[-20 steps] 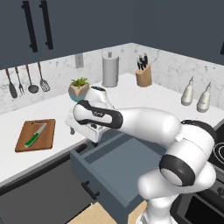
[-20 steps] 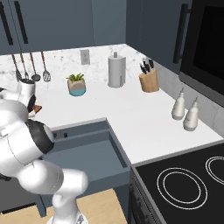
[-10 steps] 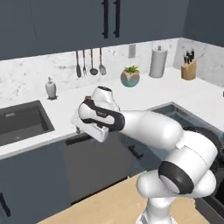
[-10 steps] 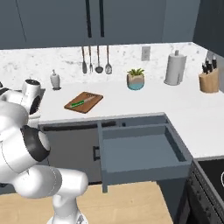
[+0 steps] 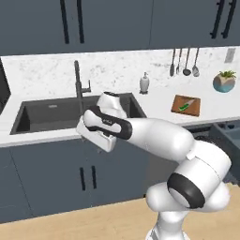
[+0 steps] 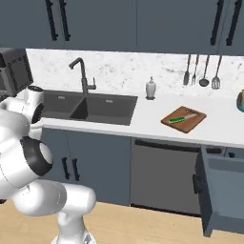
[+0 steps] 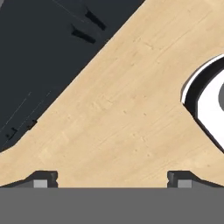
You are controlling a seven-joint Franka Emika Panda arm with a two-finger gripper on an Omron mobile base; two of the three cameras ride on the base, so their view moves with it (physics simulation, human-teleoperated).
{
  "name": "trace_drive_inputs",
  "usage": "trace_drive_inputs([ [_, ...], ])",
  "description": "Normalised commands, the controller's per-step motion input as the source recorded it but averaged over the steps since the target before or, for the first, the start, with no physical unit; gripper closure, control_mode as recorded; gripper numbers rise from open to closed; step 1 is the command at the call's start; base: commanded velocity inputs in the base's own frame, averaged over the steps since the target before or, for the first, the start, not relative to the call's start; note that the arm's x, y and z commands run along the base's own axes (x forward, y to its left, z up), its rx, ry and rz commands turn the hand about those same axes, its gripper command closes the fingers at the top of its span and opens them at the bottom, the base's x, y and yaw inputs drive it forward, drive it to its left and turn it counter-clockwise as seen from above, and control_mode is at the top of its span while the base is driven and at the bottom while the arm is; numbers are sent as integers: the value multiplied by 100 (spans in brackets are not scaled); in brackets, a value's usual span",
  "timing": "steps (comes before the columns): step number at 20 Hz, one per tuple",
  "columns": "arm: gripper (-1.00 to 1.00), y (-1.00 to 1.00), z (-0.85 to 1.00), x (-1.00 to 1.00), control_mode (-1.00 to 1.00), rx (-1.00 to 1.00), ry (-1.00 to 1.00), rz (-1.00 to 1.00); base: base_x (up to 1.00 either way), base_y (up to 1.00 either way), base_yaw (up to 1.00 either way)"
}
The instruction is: Pick up the knife from the drawer and place it on the cutting board. Then place the meat from the plate to the cutting board.
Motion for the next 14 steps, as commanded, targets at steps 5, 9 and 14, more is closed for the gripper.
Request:
trace_drive_inputs([
  [5,-100,0,0,0,100,0,0,0,27,100,32],
  [9,-100,0,0,0,100,0,0,0,57,100,18],
  [14,-100,0,0,0,100,0,0,0,87,100,2],
])
